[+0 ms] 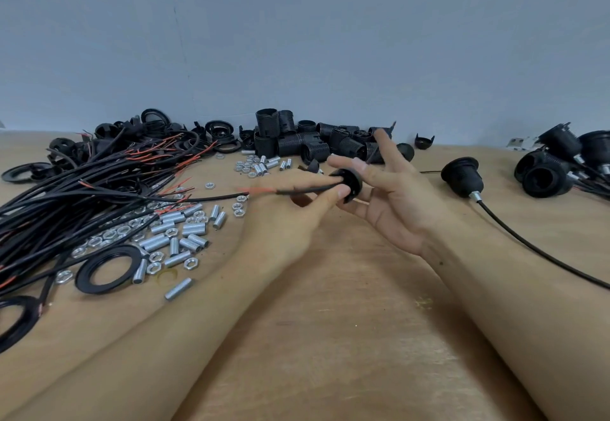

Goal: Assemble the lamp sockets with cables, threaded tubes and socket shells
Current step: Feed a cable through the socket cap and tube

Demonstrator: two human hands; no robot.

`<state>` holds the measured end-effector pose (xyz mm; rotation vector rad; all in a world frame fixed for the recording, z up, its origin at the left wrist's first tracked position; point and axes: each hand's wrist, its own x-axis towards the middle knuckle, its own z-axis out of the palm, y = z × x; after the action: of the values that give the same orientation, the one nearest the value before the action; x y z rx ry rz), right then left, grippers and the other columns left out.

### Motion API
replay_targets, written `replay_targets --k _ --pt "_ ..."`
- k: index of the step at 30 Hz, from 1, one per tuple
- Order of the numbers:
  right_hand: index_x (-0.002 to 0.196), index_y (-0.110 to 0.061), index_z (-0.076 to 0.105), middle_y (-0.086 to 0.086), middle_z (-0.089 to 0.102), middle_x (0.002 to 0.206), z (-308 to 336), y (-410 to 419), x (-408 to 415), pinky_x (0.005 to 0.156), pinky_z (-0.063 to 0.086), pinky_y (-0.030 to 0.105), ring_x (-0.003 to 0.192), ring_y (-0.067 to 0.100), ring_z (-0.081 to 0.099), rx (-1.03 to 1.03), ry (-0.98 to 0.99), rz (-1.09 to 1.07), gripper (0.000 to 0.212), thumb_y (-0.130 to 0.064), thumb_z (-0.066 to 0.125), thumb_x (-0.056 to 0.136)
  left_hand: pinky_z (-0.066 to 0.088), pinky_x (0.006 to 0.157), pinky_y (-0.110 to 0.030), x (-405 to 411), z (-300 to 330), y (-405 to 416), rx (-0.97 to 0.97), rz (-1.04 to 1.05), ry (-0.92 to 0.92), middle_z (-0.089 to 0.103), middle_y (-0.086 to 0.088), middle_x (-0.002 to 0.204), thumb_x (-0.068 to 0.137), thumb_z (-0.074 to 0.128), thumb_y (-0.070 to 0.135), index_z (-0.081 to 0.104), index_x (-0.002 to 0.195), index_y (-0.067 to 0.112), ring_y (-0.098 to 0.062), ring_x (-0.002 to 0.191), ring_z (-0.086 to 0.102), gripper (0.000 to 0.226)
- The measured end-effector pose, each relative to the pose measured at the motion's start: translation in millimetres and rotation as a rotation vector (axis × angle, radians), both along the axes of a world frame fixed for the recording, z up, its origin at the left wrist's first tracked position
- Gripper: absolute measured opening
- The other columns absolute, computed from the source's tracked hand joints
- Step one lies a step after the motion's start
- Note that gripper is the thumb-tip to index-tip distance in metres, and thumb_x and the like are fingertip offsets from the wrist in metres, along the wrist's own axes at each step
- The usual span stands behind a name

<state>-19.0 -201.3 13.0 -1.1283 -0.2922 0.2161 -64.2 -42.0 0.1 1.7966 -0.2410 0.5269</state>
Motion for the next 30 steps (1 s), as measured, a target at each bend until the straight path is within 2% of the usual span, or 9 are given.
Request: replay_targets --k 3,8,11,12,13,17,20,23,30 --pt "0.152 -0.044 -0.011 0.013 0.074 0.108 -1.9 -0.7 2.9 0.069 0.058 0.038 0.087 0.027 0.072 -0.033 -0.028 -0.089 0.094 -0.003 0.053 0.097 0.050 0.060 -0.017 2.2 -1.0 0.3 -0.001 0.007 0.054 0.071 0.017 0.070 0.085 0.077 0.028 0.074 0.082 0.038 -0.002 0.056 0.061 0.010" --pt "0.149 -0.045 -0.021 0.012 0.075 0.087 -1.5 -13.9 13.3 0.057 0.056 0.030 0.070 0.030 0.074 -0.271 -0.161 -0.489 0.106 -0.013 0.065 0.094 0.049 0.049 -0.021 7.0 4.1 1.1 -0.449 -0.060 0.153 0.074 -0.004 0.071 0.091 0.070 0.017 0.071 0.087 0.014 -0.011 0.049 0.062 0.005" --pt "0.148 -0.031 0.035 0.006 0.073 0.068 0.5 -19.8 12.6 0.046 0.056 0.036 0.049 0.028 0.069 -0.628 -0.215 -0.573 0.063 -0.026 0.065 0.093 0.051 0.051 -0.020 8.6 1.5 4.2 -0.477 -0.048 0.228 0.075 -0.006 0.072 0.091 0.070 0.016 0.071 0.088 0.010 -0.012 0.053 0.066 0.007" --pt "0.123 -0.022 0.061 0.004 0.070 0.060 2.0 -19.2 10.3 0.045 0.056 0.037 0.044 0.025 0.066 -0.814 -0.223 -0.545 0.030 -0.032 0.061 0.095 0.052 0.052 -0.020 9.0 0.2 4.8 -0.448 -0.033 0.247 0.075 -0.006 0.072 0.091 0.071 0.017 0.071 0.087 0.011 -0.012 0.055 0.067 0.007" --pt "0.097 -0.015 0.071 0.003 0.067 0.053 1.4 -18.5 8.3 0.044 0.054 0.034 0.040 0.022 0.063 -1.019 -0.212 -0.502 0.027 -0.037 0.057 0.096 0.053 0.053 -0.020 9.7 -1.1 5.6 -0.427 -0.017 0.261 0.075 -0.005 0.072 0.091 0.071 0.018 0.072 0.086 0.012 -0.012 0.055 0.067 0.008" --pt "0.051 -0.010 0.053 0.002 0.048 0.042 1.4 -16.4 4.9 0.044 0.035 0.025 0.043 0.022 0.050 -1.610 -0.377 -0.566 0.053 -0.043 0.057 0.092 0.053 0.056 -0.023 12.0 -1.9 7.3 -0.378 -0.040 0.335 0.075 -0.005 0.074 0.092 0.069 0.022 0.072 0.088 0.009 -0.012 0.058 0.067 0.014" --pt "0.055 -0.024 0.053 -0.006 0.052 0.056 6.9 -11.1 -0.9 0.051 0.034 0.028 0.059 0.014 0.050 -1.377 -0.698 -0.649 0.043 -0.049 0.054 0.090 0.054 0.062 -0.026 10.7 -1.0 4.8 -0.292 -0.132 0.399 0.077 -0.008 0.081 0.098 0.060 0.031 0.073 0.092 0.008 -0.015 0.064 0.069 0.027" --pt "0.103 -0.023 0.072 -0.007 0.070 0.091 3.5 2.6 -11.6 0.077 0.050 0.033 0.086 0.011 0.062 -1.024 -0.702 -0.271 0.023 -0.039 0.058 0.095 0.056 0.064 -0.027 10.1 -0.5 2.0 -0.290 -0.237 0.411 0.076 -0.015 0.086 0.102 0.051 0.033 0.073 0.095 0.005 -0.020 0.067 0.071 0.036" --pt "0.105 -0.023 0.070 -0.003 0.062 0.063 -9.2 4.9 -4.3 0.050 0.037 0.009 0.046 0.000 0.054 -0.906 -0.540 -0.264 0.012 -0.024 0.063 0.095 0.046 0.051 -0.022 20.4 -8.4 13.7 -0.103 0.060 0.187 0.071 0.004 0.066 0.095 0.065 0.031 0.071 0.082 0.017 -0.010 0.052 0.063 0.020"
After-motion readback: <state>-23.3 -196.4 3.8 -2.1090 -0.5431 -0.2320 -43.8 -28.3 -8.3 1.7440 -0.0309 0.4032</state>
